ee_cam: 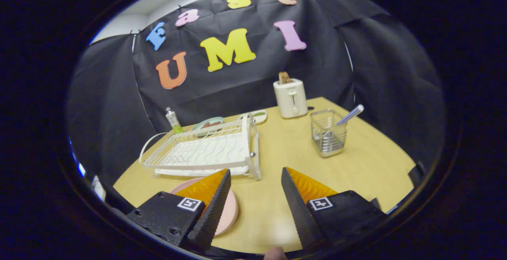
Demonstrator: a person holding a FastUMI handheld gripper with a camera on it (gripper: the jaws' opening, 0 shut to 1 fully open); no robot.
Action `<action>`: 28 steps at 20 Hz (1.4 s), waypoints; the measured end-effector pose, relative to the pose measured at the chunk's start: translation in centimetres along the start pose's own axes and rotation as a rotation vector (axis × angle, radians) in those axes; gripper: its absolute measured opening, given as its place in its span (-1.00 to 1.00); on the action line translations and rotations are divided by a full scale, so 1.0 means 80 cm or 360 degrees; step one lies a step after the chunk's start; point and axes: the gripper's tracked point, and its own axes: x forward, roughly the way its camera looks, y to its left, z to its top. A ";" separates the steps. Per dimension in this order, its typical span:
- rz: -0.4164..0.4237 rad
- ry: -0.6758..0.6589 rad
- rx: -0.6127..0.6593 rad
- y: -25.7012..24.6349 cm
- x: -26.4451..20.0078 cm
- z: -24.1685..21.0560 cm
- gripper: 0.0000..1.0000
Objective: Take the plate from the dish rack, then take the spoon from the basket and place it into the plate.
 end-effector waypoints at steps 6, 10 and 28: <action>-0.0199 -0.0324 -0.0134 -0.092 -0.018 0.034 0.69; -0.0202 -0.0376 -0.0149 -0.144 0.019 0.042 0.69; -0.0007 -0.0247 0.0052 -0.208 0.162 0.081 -0.11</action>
